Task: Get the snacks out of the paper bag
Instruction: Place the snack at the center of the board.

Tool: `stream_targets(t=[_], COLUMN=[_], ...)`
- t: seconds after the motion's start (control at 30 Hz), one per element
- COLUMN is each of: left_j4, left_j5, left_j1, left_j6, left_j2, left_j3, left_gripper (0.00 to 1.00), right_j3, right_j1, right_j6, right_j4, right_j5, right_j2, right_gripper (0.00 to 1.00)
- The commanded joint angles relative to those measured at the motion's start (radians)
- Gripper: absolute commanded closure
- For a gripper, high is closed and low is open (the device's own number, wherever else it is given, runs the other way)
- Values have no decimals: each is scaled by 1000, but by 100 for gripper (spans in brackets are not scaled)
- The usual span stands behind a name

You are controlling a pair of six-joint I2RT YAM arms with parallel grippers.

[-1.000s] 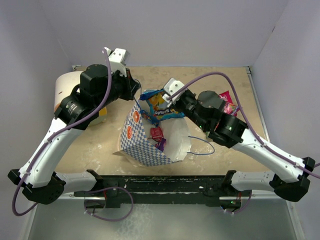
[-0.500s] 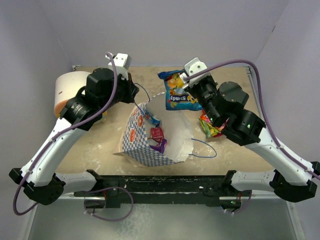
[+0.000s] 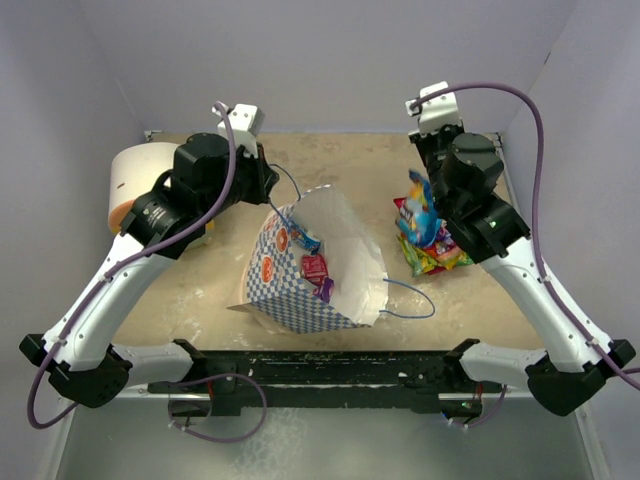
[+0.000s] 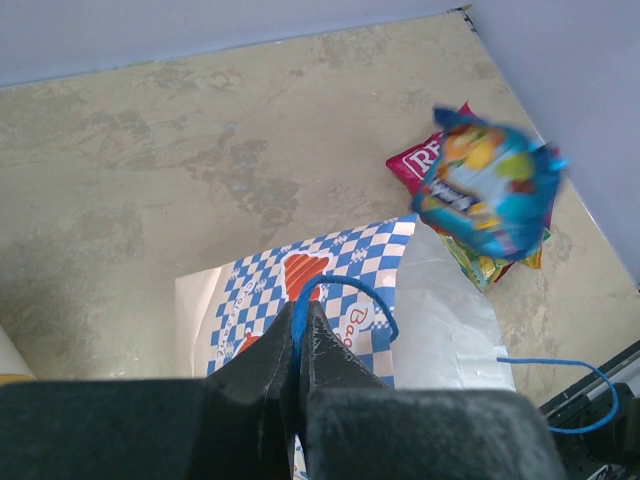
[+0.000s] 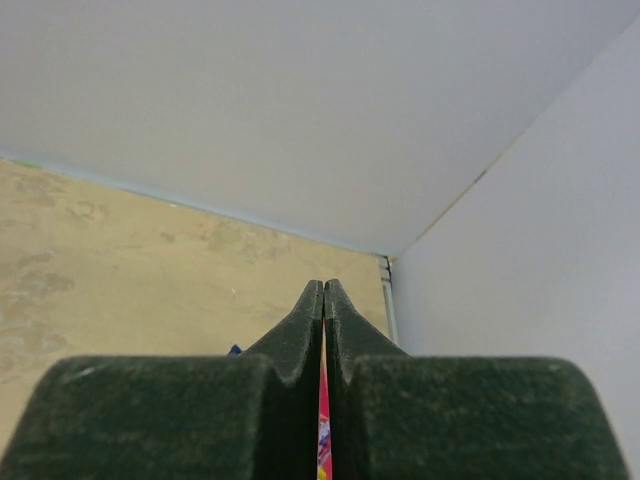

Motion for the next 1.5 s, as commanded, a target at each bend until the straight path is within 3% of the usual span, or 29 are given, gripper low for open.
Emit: stream_targets(t=[0.0, 0.17, 0.3, 0.37, 0.53, 0.6, 0.8, 1.13, 1.37, 1.47], left_j4=[21, 16, 11, 7, 12, 11, -2, -1, -10, -12], left_j5=[19, 24, -24, -63, -136, -138, -116, -74, -63, -64], left_j1=[0, 0, 0, -1, -1, 0, 0, -1, 0, -1], left_j6=[47, 67, 81, 86, 95, 89, 68, 53, 41, 32], left_j2=[9, 11, 1, -9, -40, -48, -59, -56, -62, -64], left_j3=[51, 62, 63, 68, 61, 56, 42, 43, 43, 38], left_gripper=[100, 100, 100, 100, 100, 100, 100, 100, 100, 100], right_j3=[-76, -128, -142, -172, -253, -283, -340, -333, -325, -307], right_j1=[-72, -93, -93, -93, -100, -114, -209, -287, -290, -290], right_j6=[95, 130, 291, 400, 750, 878, 1028, 1003, 970, 939], right_j4=[84, 36, -57, -77, -155, -192, -269, -291, -295, -309], right_j5=[-59, -103, -180, -200, -198, -209, -254, -332, -373, -410], right_j2=[-31, -21, 14, 24, 51, 71, 138, 339, 433, 450], right_gripper=[100, 100, 100, 89, 47, 37, 22, 23, 36, 52])
